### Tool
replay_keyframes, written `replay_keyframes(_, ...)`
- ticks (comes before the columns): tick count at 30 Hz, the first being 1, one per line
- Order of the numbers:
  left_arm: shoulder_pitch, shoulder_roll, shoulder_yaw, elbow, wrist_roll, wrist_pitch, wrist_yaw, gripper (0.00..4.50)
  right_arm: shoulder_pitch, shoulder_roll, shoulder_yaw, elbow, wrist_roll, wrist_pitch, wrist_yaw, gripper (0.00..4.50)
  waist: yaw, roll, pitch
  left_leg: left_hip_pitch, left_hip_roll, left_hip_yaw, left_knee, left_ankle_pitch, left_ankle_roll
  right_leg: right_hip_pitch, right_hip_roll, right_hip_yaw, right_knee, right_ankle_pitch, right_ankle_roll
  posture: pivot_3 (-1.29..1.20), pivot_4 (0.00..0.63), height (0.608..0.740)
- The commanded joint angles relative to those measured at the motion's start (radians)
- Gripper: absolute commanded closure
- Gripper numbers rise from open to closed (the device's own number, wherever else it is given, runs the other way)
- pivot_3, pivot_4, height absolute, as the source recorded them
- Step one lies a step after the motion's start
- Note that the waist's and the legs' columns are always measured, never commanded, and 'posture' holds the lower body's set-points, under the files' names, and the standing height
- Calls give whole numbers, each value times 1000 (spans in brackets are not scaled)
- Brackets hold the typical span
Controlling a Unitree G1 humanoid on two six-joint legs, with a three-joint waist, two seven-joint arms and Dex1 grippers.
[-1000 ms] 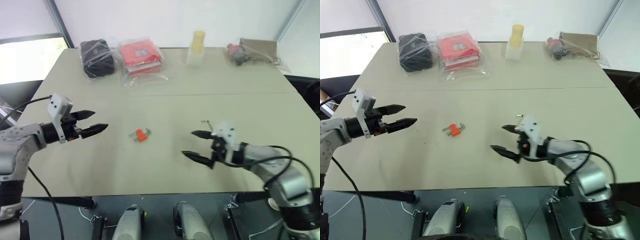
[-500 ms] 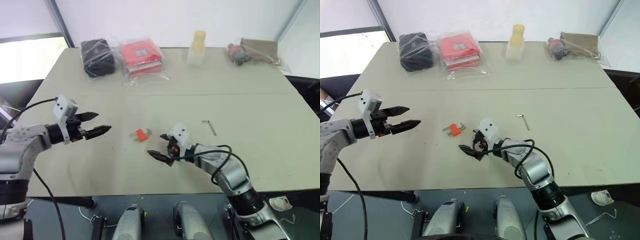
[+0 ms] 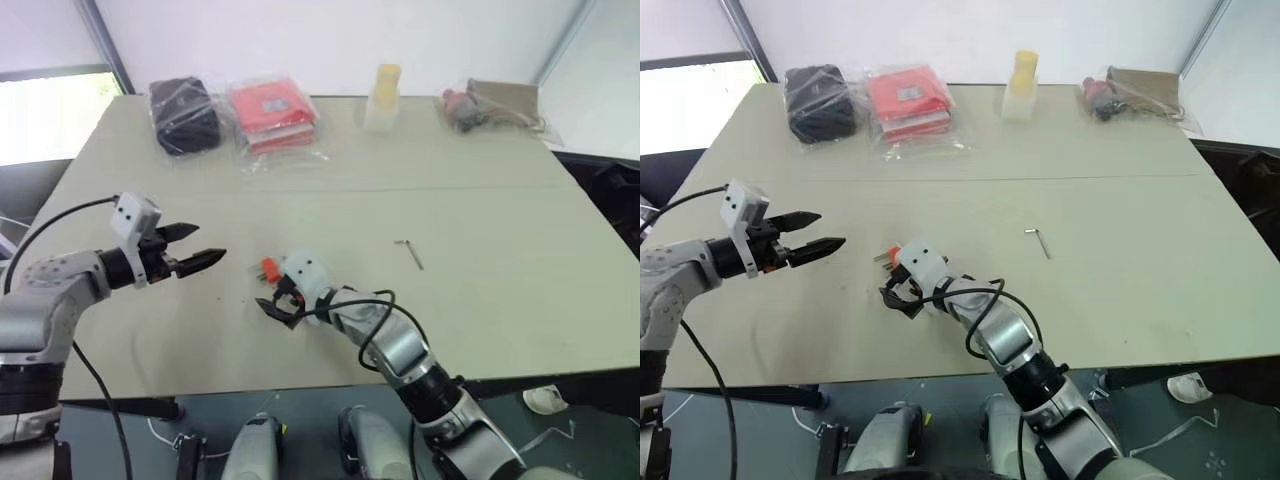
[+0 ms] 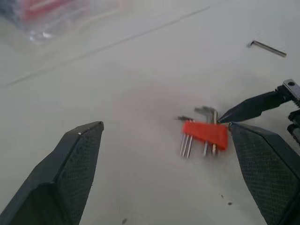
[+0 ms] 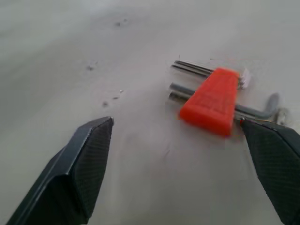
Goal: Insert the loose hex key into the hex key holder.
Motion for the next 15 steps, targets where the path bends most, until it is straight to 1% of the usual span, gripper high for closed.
replay_keyframes(1, 0, 4, 22, -15, 7, -21, 7, 43, 0, 10, -16, 38, -23, -16, -16, 0, 1, -1, 0, 0, 0, 1, 0, -1, 1, -1, 0, 1, 2, 0, 0, 0, 150, 740)
replay_keyframes(6, 6, -6, 27, -12, 9, -32, 13, 43, -4, 12, -32, 73, -31, -45, -10, 0, 3, -1, 0, 3, 1, 3, 0, -3, 5, -4, 1, 2, 11, -8, -7, 0, 150, 740)
replay_keyframes(15, 13, -17, 32, -1, 13, -50, 20, 43, -60, 30, -43, 194, -53, -117, -3, 0, 2, -1, 0, 3, 2, 3, 0, -3, 6, -5, 2, 2, 12, -7, -6, 0, 150, 740)
